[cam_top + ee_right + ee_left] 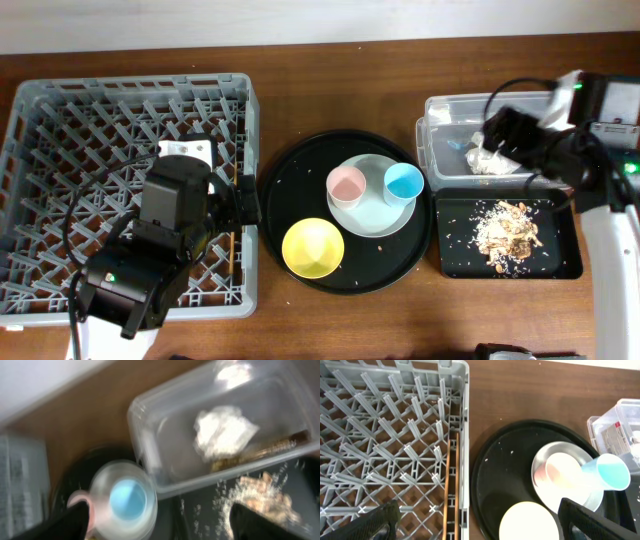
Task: Sort waste into correct bins and load items into the dishwasher rack
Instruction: 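Grasp the blue cup with the right gripper and lift it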
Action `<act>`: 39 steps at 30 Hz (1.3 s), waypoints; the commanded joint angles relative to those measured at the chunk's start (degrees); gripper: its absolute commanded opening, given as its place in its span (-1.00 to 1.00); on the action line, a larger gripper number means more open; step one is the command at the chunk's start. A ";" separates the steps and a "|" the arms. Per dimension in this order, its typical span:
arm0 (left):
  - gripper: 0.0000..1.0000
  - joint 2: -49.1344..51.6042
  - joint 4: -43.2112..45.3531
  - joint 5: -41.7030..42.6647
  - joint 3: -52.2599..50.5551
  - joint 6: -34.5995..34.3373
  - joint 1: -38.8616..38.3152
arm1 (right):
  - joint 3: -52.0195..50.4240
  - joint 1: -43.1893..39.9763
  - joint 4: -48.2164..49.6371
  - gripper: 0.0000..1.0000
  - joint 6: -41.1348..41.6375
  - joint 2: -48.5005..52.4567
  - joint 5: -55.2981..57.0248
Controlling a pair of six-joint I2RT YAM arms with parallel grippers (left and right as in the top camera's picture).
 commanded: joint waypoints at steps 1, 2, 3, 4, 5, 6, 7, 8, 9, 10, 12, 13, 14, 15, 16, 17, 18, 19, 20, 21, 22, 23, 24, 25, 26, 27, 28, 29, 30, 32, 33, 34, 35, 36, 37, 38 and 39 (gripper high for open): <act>0.99 -0.28 0.17 0.00 0.52 0.04 0.07 | 2.34 12.20 -7.74 0.76 -12.74 0.87 -0.31; 0.99 -0.28 0.17 0.00 0.52 0.04 0.07 | 2.32 18.64 -8.31 0.78 -12.70 2.45 -2.67; 0.98 -0.28 0.17 0.00 0.52 0.04 0.07 | 2.32 21.88 -8.55 0.87 -12.33 3.87 -2.78; 0.98 -0.28 0.17 -0.02 0.52 0.04 0.07 | 2.32 24.61 -7.91 0.94 -13.18 5.53 -2.47; 0.98 -0.28 0.17 -0.02 0.52 0.04 0.07 | 2.32 26.53 -6.88 0.69 -15.26 7.08 -1.38; 0.99 -0.28 0.17 0.00 0.52 0.04 0.07 | 2.32 27.52 -6.54 0.43 -16.83 8.20 -0.33; 0.99 -0.28 0.17 0.00 0.52 0.04 0.07 | 2.32 28.76 -6.12 0.32 -17.00 10.95 1.57; 0.99 -0.28 0.17 0.00 0.52 0.04 0.07 | 2.32 29.00 -6.08 0.97 -17.51 15.04 1.70; 0.99 -0.28 0.17 0.00 0.52 0.04 0.07 | 2.32 28.96 -6.08 0.97 -17.64 18.18 1.68; 0.99 -0.28 0.17 0.00 0.52 0.04 0.07 | 2.32 28.96 -6.12 0.79 -17.64 21.92 1.75; 0.99 -0.28 0.17 0.00 0.52 0.04 0.07 | 2.32 28.96 -5.35 -0.31 -17.62 29.31 7.02; 0.99 -0.28 0.17 0.00 0.52 0.04 0.07 | 2.32 28.96 -4.87 -0.26 -17.62 30.60 8.81; 0.98 -0.28 0.17 0.00 0.52 0.04 0.07 | 2.32 28.96 -4.26 -0.26 -17.62 31.91 10.05; 0.98 -0.28 0.17 0.00 0.52 0.04 0.07 | 2.32 28.96 -3.63 -0.28 -17.62 33.00 10.56; 0.99 -0.28 0.17 0.00 0.52 0.04 0.07 | 2.16 28.96 -2.84 -0.28 -17.62 33.59 10.56; 0.99 -0.28 0.17 0.00 0.52 0.04 0.07 | 2.16 28.96 -2.05 -0.28 -17.62 33.90 10.58; 0.98 -0.28 0.17 0.00 0.52 0.04 0.07 | 2.14 28.96 -1.38 -0.29 -17.62 33.92 10.56; 0.99 -0.28 0.17 0.00 0.52 0.04 0.07 | 2.12 28.96 -1.44 -0.39 -17.62 33.92 10.56; 0.99 -0.28 0.17 0.00 0.52 0.04 0.07 | 1.60 28.96 -1.38 -0.40 -17.62 33.92 10.56; 0.99 -0.28 0.17 0.00 0.52 0.04 0.07 | 0.57 28.96 -1.11 -0.42 -17.62 33.92 10.56; 0.98 -0.28 0.17 0.00 0.52 0.04 0.07 | -1.42 28.96 0.63 -0.42 -17.62 33.92 10.56; 0.99 -0.28 0.17 0.00 0.52 0.04 0.07 | -2.16 28.96 1.51 -0.56 -17.62 33.92 10.56; 0.98 -0.28 0.17 0.00 0.52 0.04 0.07 | -2.05 28.96 1.95 -0.73 -17.62 33.90 10.56; 0.98 -0.28 0.17 0.00 0.52 0.04 0.07 | -1.62 28.96 2.10 -0.77 -17.62 33.90 10.56; 0.98 -0.28 0.17 0.00 0.52 0.04 0.07 | -0.85 28.96 1.70 -0.92 -17.62 33.81 10.56; 0.99 -0.28 0.17 0.00 0.52 0.04 0.07 | 1.18 28.96 -0.26 -0.92 -17.62 33.73 10.56; 0.98 -0.28 0.17 0.00 0.52 0.04 0.07 | 4.37 28.96 -3.67 -0.92 -17.59 33.68 10.54; 0.99 -0.28 0.17 0.00 0.52 0.04 0.07 | 9.35 28.96 -7.48 -0.92 -17.59 33.68 10.27; 0.98 -0.28 0.17 0.00 0.52 0.04 0.07 | 14.38 28.96 -11.28 -0.92 -17.62 33.68 8.94; 0.98 -0.28 0.17 0.00 0.52 0.04 0.07 | 27.67 28.96 -21.35 -0.92 -17.64 33.51 4.96; 0.99 -0.28 0.17 0.00 0.52 0.04 0.07 | 36.35 28.96 -27.08 -0.92 -19.10 32.98 -0.39; 0.99 -0.28 0.17 0.00 0.52 0.04 0.07 | 41.07 28.94 -30.12 -0.92 -23.37 32.17 -8.31; 0.98 -0.28 0.17 0.00 0.52 0.04 0.07 | 44.11 28.94 -32.37 -0.92 -28.04 31.15 -15.93; 0.99 -0.28 0.17 0.00 0.52 0.04 0.07 | 45.88 28.46 -34.56 -0.92 -30.12 29.59 -20.28; 0.98 -0.28 0.17 -0.02 0.52 0.04 0.07 | 45.94 27.69 -35.34 -0.92 -31.19 28.68 -22.97; 0.99 -0.28 0.17 0.00 0.52 0.04 0.07 | 45.94 26.49 -35.32 -0.92 -31.15 27.96 -26.27; 0.98 -0.28 0.17 0.00 0.52 0.04 0.07 | 45.94 24.72 -35.32 -0.92 -31.34 27.71 -31.39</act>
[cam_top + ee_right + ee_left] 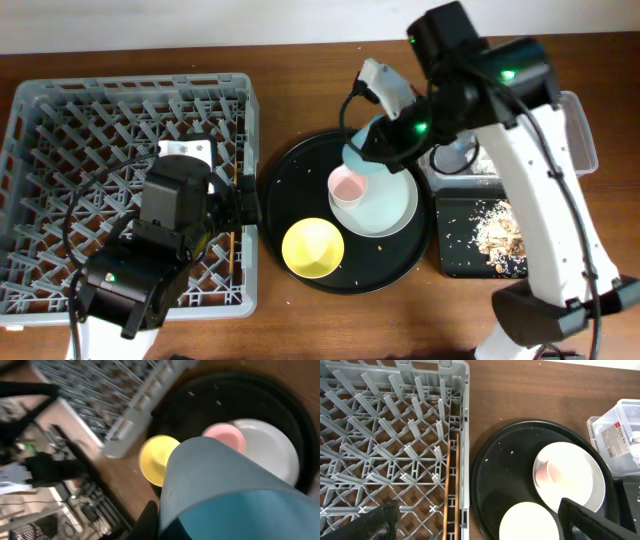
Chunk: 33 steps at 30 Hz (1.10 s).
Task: Sort waste into correct bins and load items into the dishwasher rack
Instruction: 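Grasp the blue cup with the right gripper and lift it, then hand the blue cup to the left gripper and place it in the rack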
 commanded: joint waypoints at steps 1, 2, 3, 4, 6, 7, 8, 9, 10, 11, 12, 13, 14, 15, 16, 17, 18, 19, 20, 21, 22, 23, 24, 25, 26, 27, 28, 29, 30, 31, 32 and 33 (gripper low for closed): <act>0.99 -0.28 0.20 0.00 0.52 0.07 0.00 | 0.87 -3.78 -0.35 -0.92 -4.07 -0.96 -15.91; 0.99 -0.28 0.20 0.00 0.52 0.07 0.00 | 0.85 -5.07 -0.33 -0.92 -5.77 -0.96 -23.12; 0.98 -0.28 0.20 0.00 0.52 0.07 0.00 | 0.85 -5.84 -0.33 -0.92 -6.88 -0.96 -27.71; 0.98 -0.28 0.20 -0.02 0.52 0.07 0.00 | 0.85 -6.03 -0.33 -0.92 -7.02 -0.96 -29.86; 0.99 -0.28 0.20 0.00 0.52 0.07 0.00 | 0.76 -6.03 -0.33 -0.92 -7.30 -0.96 -30.05; 0.98 -0.28 0.20 0.00 0.52 0.07 0.00 | 0.17 -6.03 -0.33 -0.92 -8.33 -0.96 -30.05; 0.99 -0.28 0.20 0.00 0.52 0.07 0.00 | 0.11 -6.03 -0.33 -0.92 -8.33 -0.96 -30.05; 0.99 -0.28 0.20 0.00 0.52 0.07 0.00 | 0.11 -6.03 -0.33 -0.92 -8.33 -0.96 -30.05; 0.99 -0.31 1.49 2.14 0.55 -0.57 0.00 | 0.11 -6.05 -0.33 -0.92 -8.33 -0.96 -30.05; 0.99 -0.81 4.22 11.56 0.70 1.60 0.02 | 0.11 -6.60 -0.33 -0.92 -8.31 -0.96 -30.25; 0.99 -1.84 7.04 25.99 1.05 5.42 0.07 | 0.11 -8.37 -0.33 -0.92 -8.28 -1.05 -32.06; 0.99 -2.51 9.16 34.73 1.31 6.75 0.28 | 0.11 -10.03 -0.33 -0.92 -8.31 -1.09 -34.53; 0.99 -3.26 13.03 51.65 1.68 8.15 1.77 | 0.11 -13.68 -0.33 -0.92 -8.50 -1.07 -41.44; 0.99 -3.21 19.78 69.55 1.68 7.96 4.87 | 0.11 -15.87 -0.31 -0.92 -9.81 -1.09 -47.84; 0.99 -2.58 24.17 78.73 1.68 6.14 7.93 | 0.11 -16.20 -0.31 -0.92 -9.79 -1.11 -50.47; 0.99 -1.14 29.59 88.19 1.68 2.95 11.91 | 0.11 -15.39 -0.31 -0.92 -9.77 -1.38 -51.17; 0.99 0.85 36.94 96.37 1.68 -1.55 15.10 | 0.11 -14.05 -0.31 -0.92 -9.79 -1.99 -52.94; 0.99 3.04 42.82 98.95 1.66 -7.23 17.49 | 0.11 -12.72 -0.31 -0.92 -9.81 -2.60 -55.60; 0.99 5.01 44.61 98.95 1.66 -8.09 19.15 | 0.13 -11.72 -0.31 -0.92 -9.81 -3.39 -57.44; 0.99 7.54 44.72 98.95 1.66 -8.09 20.65 | 0.13 -11.30 -0.31 -0.92 -9.79 -4.37 -57.46; 0.99 9.62 44.76 98.92 1.66 -8.07 21.20 | 0.13 -11.19 -0.31 -0.92 -9.57 -5.20 -57.53; 0.99 11.06 44.74 98.92 1.66 -8.04 21.20 | 0.13 -11.19 -0.31 -0.92 -9.57 -5.79 -57.72; 0.99 12.63 44.72 98.92 1.66 -8.07 20.90 | 0.13 -10.60 -0.31 -0.92 -9.60 -6.80 -57.70; 0.98 13.22 45.09 98.84 1.66 -8.07 20.31 | 0.13 -9.57 -0.31 -0.92 -9.81 -7.32 -57.31; 0.99 13.11 46.51 98.86 1.66 -8.11 19.69 | 0.13 -8.52 -0.31 -0.92 -9.81 -7.32 -55.69; 0.99 12.48 48.28 98.73 1.66 -8.09 18.80 | 0.11 -7.48 -0.31 -0.92 -9.81 -7.10 -54.03; 0.99 10.60 49.03 95.41 1.66 -8.11 16.85 | 0.11 -6.05 0.76 -0.92 -9.86 -7.04 -53.99; 0.98 8.98 49.03 92.48 1.66 -8.11 15.08 | 0.11 -5.33 1.68 -0.92 -9.84 -7.04 -53.40; 0.98 8.09 49.00 91.54 1.66 -8.11 14.05 | 0.11 -5.09 1.84 -0.92 -9.84 -7.04 -51.71; 0.99 7.28 49.03 91.14 1.66 -8.11 13.16 | 0.11 -5.05 1.79 -0.92 -9.84 -7.04 -50.14; 0.99 6.23 49.03 91.17 1.66 -8.11 12.33 | 0.11 -5.05 1.81 -0.92 -9.84 -7.04 -50.14; 0.99 5.75 49.03 91.01 1.66 -8.11 12.35 | 0.11 -5.05 1.81 -0.92 -9.84 -7.04 -50.14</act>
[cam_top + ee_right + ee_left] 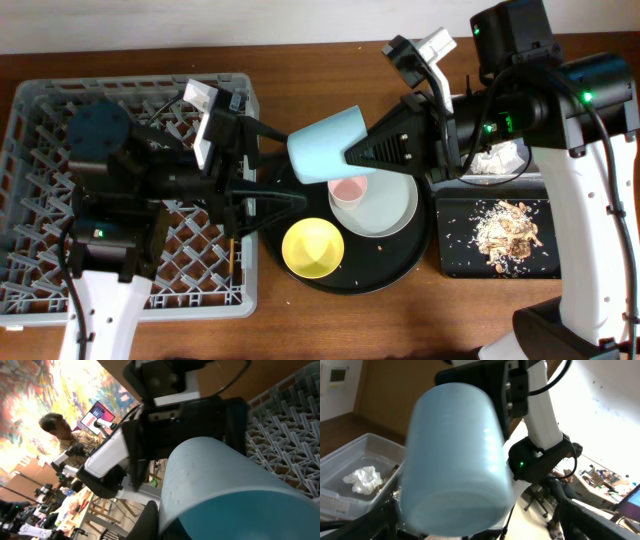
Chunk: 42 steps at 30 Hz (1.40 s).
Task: Sort waste into correct bins and load items into the dishwasher rack
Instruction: 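Hand the blue cup to the left gripper and place it in the rack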
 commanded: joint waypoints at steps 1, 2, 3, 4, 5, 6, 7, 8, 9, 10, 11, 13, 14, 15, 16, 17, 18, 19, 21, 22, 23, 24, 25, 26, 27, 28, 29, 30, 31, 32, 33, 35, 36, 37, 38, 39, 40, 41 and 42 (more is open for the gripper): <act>0.99 -1.95 0.15 -1.68 0.26 -0.28 -0.74 | 0.24 0.79 0.20 -0.92 -1.01 -0.37 0.98; 0.98 -2.01 0.15 -1.99 0.26 -0.28 -0.76 | 0.24 2.01 0.20 -0.92 -2.36 -0.37 1.03; 0.99 -2.01 0.15 -2.01 0.26 -0.26 -1.14 | 0.24 3.67 0.33 -0.92 -2.36 -0.37 1.14; 0.96 -2.01 0.26 -2.47 0.26 -0.28 -1.84 | 0.24 4.52 0.90 -0.92 -2.56 -0.37 1.33; 0.89 -2.01 0.55 -2.62 0.26 -0.26 -2.47 | 0.24 5.09 1.33 -0.92 -2.58 -0.37 1.66; 0.79 -2.01 0.55 -2.60 0.26 -0.26 -3.13 | 0.24 5.14 1.36 -0.92 -2.56 -0.37 1.81; 0.48 -2.01 0.55 -2.58 0.26 -0.26 -3.26 | 0.24 5.11 1.55 -0.92 -2.56 -0.37 1.81; 0.40 -2.01 0.55 -2.60 0.26 -0.26 -3.26 | 0.24 5.14 1.77 -0.92 -2.58 -0.37 1.81; 0.36 -2.01 0.55 -2.58 0.26 -0.26 -3.26 | 0.24 5.14 2.40 -0.92 -2.58 -0.37 1.81; 0.35 -2.01 0.55 -2.60 0.26 -0.26 -3.26 | 0.24 5.14 2.86 -0.92 -2.58 -0.37 1.81; 0.30 -2.01 0.55 -2.58 0.26 -0.26 -3.26 | 0.24 5.14 2.89 -0.92 -2.58 -0.37 1.81; 0.00 -2.01 0.55 -2.60 0.26 -0.24 -3.19 | 0.24 5.11 2.80 -0.62 -2.54 -0.37 4.66; -0.01 -2.01 0.57 -2.60 0.26 -0.24 -3.17 | 0.24 5.03 2.80 -0.46 -2.54 -0.37 5.25; -0.04 -2.01 0.55 -2.60 0.26 -0.24 -2.89 | 0.26 4.61 2.86 -0.22 -2.51 -0.37 4.96; -0.13 -2.01 0.28 -2.54 0.26 -0.26 -1.25 | 0.37 2.40 2.86 0.09 -2.47 -0.44 4.11; -0.13 -1.99 -0.24 -2.38 0.26 -0.26 1.16 | 0.39 -0.74 2.78 0.27 -2.08 -0.44 3.93; -0.14 -1.99 -2.03 -2.38 0.26 -0.24 3.98 | 0.39 -3.45 2.14 0.38 -2.08 -0.44 4.74; -0.14 -1.99 -3.56 -2.38 0.26 -0.24 5.88 | 0.39 -4.68 1.46 0.40 -2.10 -0.44 5.42; -0.21 -1.95 -8.76 -2.69 0.26 0.11 13.20 | 0.35 -8.46 -1.95 0.51 -1.99 -0.44 13.84; -0.23 -1.95 -10.12 -4.85 0.26 0.22 16.39 | 0.35 -8.44 -1.95 0.99 0.57 -0.44 20.26; -0.27 -1.95 -14.95 -12.98 0.26 2.58 19.26 | 0.35 -8.33 -1.95 0.98 4.59 -0.44 29.22; -0.27 -1.95 -21.38 -24.37 0.26 5.62 20.26 | 0.35 -8.35 -1.95 0.97 5.88 -0.44 32.72; -0.27 -1.88 -30.03 -42.40 0.26 10.05 20.24 | 0.35 -8.33 -1.95 0.98 6.14 -0.44 35.91; -0.32 -1.03 -36.24 -51.56 0.26 12.76 19.91 | 0.35 -8.35 -1.95 0.97 6.08 -0.44 37.29; -0.39 -0.11 -38.10 -52.13 0.28 13.62 19.89 | 0.35 -8.35 -1.95 0.97 6.08 -0.44 38.03; -0.47 1.27 -39.08 -52.19 0.44 14.01 19.89 | 0.35 -8.35 -1.95 0.97 6.08 -0.33 38.01; -0.49 4.02 -41.75 -54.99 2.23 14.45 19.89 | 0.35 -8.35 -1.75 0.97 6.10 -0.33 38.01; -0.49 7.76 -46.97 -59.54 6.58 16.61 19.76 | 0.35 -8.35 -1.75 0.97 6.08 -0.33 38.01; -0.49 12.57 -53.53 -65.55 13.51 18.45 18.58 | 0.35 -8.35 -1.73 0.97 6.08 -0.33 38.01; -0.49 18.10 -59.04 -69.31 21.20 18.49 16.28 | 0.35 -8.35 -1.75 0.97 6.08 -0.33 38.01; -0.51 23.32 -62.42 -72.98 28.37 18.47 13.79 | 0.35 -8.35 -1.75 0.97 6.08 -0.33 38.01; -0.58 33.83 -65.02 -77.85 39.43 18.51 8.52 | 0.35 -8.35 -1.75 0.97 6.08 -0.33 38.01; -0.58 37.81 -63.54 -78.58 39.91 18.45 6.32 | 0.35 -8.35 -1.75 0.97 6.08 -0.33 38.01; -0.57 40.68 -62.66 -80.15 39.91 18.47 4.98 | 0.35 -8.35 -1.75 0.97 6.08 -0.33 38.01; -0.57 43.54 -61.53 -81.13 39.91 18.47 4.15 | 0.35 -8.35 -1.75 0.97 6.08 -0.33 38.01; -0.57 45.77 -60.24 -81.48 39.91 18.45 4.13 | 0.35 -8.35 -1.75 0.97 6.08 -0.33 38.01; -0.57 47.32 -59.23 -81.48 39.91 18.45 4.15 | 0.35 -8.35 -1.75 0.97 6.08 -0.33 38.01; -0.57 48.85 -58.42 -81.46 39.91 18.47 4.13 | 0.35 -8.35 -1.75 0.97 6.08 -0.33 38.01; -0.57 49.90 -58.21 -81.46 39.91 18.45 4.13 | 0.35 -8.35 -1.75 0.97 6.08 -0.33 38.01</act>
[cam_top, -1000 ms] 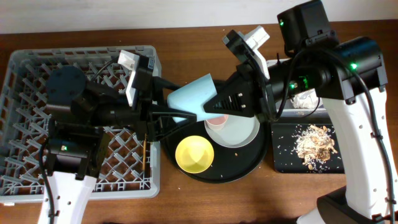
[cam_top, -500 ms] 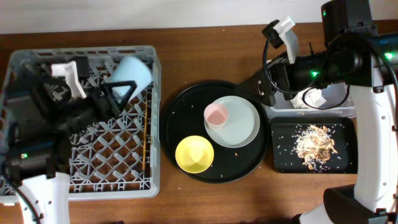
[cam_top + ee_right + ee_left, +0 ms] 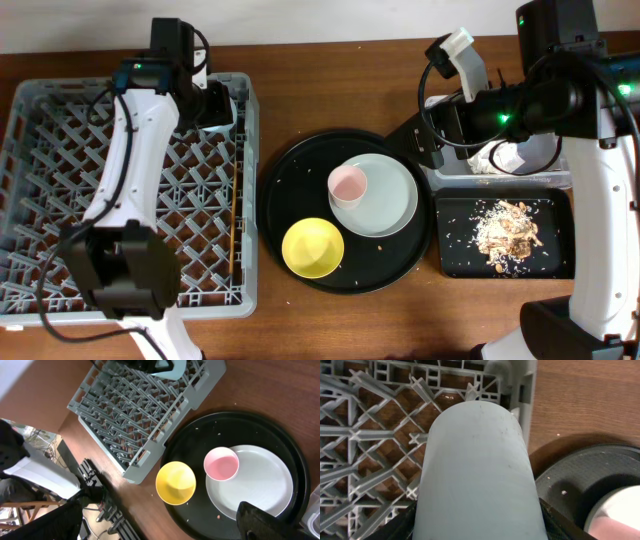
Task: Sort waste into correct bins and load items into the dishwasher rack
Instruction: 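Hand the blue cup to the left gripper and place it in the rack, then grasp the pink cup with the right gripper and lift it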
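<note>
A pale blue cup (image 3: 477,470) lies on its side between the dark fingers of my left gripper (image 3: 477,527), which is shut on it. In the overhead view the left gripper (image 3: 212,105) holds the cup over the far right corner of the grey dishwasher rack (image 3: 60,200). My right gripper (image 3: 425,140) hangs open and empty over the right edge of the round black tray (image 3: 290,180). On that tray stand a pink cup (image 3: 347,184), a white plate (image 3: 390,205) and a yellow bowl (image 3: 313,248).
Wooden chopsticks (image 3: 234,225) lie along the rack's right side. A clear bin (image 3: 545,165) with crumpled tissue sits at the right. In front of it a black rectangular tray (image 3: 450,250) holds food scraps. Bare wood lies between rack and round tray.
The blue cup was in mid-air between both grippers, held by the right one. Now the left gripper holds it over the rack's far right corner. The right gripper is open, back near the clear bin.
The blue cup first stood on the white plate, with the right gripper over the clear bin and the left open over the rack. Then the right gripper held it above the plate. Then both grippers met at it. Now the left has it at the rack.
</note>
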Action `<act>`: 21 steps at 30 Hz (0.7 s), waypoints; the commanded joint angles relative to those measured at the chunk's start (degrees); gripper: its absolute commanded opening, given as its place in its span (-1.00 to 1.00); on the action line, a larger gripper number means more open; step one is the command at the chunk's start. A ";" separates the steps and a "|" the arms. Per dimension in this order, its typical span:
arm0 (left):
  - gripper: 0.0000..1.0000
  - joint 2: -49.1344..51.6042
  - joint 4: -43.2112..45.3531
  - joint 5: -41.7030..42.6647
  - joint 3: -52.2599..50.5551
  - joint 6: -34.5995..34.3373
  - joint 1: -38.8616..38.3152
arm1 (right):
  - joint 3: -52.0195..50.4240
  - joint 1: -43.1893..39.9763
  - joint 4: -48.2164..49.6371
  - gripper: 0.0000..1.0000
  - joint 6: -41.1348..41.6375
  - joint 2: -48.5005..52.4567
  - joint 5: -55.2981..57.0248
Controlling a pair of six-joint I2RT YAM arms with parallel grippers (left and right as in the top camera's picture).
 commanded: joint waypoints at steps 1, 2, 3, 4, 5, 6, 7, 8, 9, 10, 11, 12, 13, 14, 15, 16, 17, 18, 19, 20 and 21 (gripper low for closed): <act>-0.56 2.93 0.70 -1.29 1.01 0.92 0.15 | 0.22 -0.17 -0.15 0.97 -0.17 -0.22 0.11; -0.39 3.65 1.16 -1.29 1.01 0.94 0.15 | 0.22 -0.17 -0.13 0.97 -0.17 -0.22 0.11; 0.09 3.72 1.55 -1.29 1.01 0.92 0.15 | 0.22 -0.17 -0.15 0.97 -0.17 -0.22 0.11; 0.30 3.69 1.68 -1.29 1.01 0.92 0.15 | 0.22 -0.17 -0.15 0.98 -0.17 -0.22 0.11; 0.71 3.69 1.64 -1.31 1.01 0.94 0.22 | 0.22 -0.17 -0.15 0.97 -0.17 -0.22 0.11; 0.98 3.69 1.55 -1.29 1.01 0.92 0.22 | 0.22 -0.17 -0.15 0.97 -0.17 -0.22 0.11; 0.98 3.69 1.53 -1.29 1.01 0.94 0.22 | 0.22 -0.17 -0.15 0.97 -0.17 -0.22 0.11; 0.98 3.69 1.51 -1.29 1.01 0.94 0.22 | 0.22 -0.17 -0.15 0.97 -0.15 -0.22 0.11; 0.98 3.54 1.36 -1.27 1.25 0.92 0.22 | 0.22 -0.17 -0.15 0.97 -0.17 -0.22 0.11; 0.98 3.10 0.59 -1.27 2.10 0.92 0.22 | 0.22 -0.17 -0.15 0.97 -0.17 -0.22 0.11; 0.98 1.66 -1.36 -1.27 4.13 0.92 0.22 | 0.22 -0.17 -0.15 0.97 -0.17 -0.22 0.11; 0.98 -0.26 -3.08 -1.27 5.60 0.92 0.22 | 0.22 -0.17 -0.15 0.97 -0.17 -0.22 0.11; 0.98 -3.72 -5.09 -0.85 6.67 0.90 0.20 | 0.22 -0.17 -0.15 0.97 -0.17 -0.22 0.11; 0.98 -9.05 -7.76 1.62 6.78 0.92 0.20 | 0.22 -0.17 -0.15 0.97 -0.17 -0.22 0.11; 0.98 -11.85 -9.84 3.08 6.78 0.92 0.20 | 0.22 -0.17 -0.15 0.97 -0.17 -0.22 0.11; 0.98 -15.58 -13.38 3.89 6.78 0.92 0.20 | 0.22 -0.17 -0.15 0.97 -0.17 -0.22 0.11; 0.98 -20.24 -17.90 3.67 6.78 0.92 0.22 | 0.22 -0.17 -0.15 0.97 -0.17 -0.22 0.11; 0.98 -22.14 -18.97 3.69 6.78 0.92 0.22 | 0.22 -0.17 -0.15 0.97 -0.17 -0.22 0.11; 0.99 -24.13 -20.00 3.72 6.78 0.92 0.20 | 0.22 -0.17 -0.15 0.97 -0.15 -0.22 0.09; 0.98 -25.44 -20.59 3.69 6.78 0.92 0.22 | 0.22 -0.17 -0.37 0.97 -0.09 -0.22 -0.57; 0.98 -25.90 -20.59 3.69 6.78 0.92 0.20 | 0.20 -0.13 -0.35 0.97 -0.17 -0.20 -4.07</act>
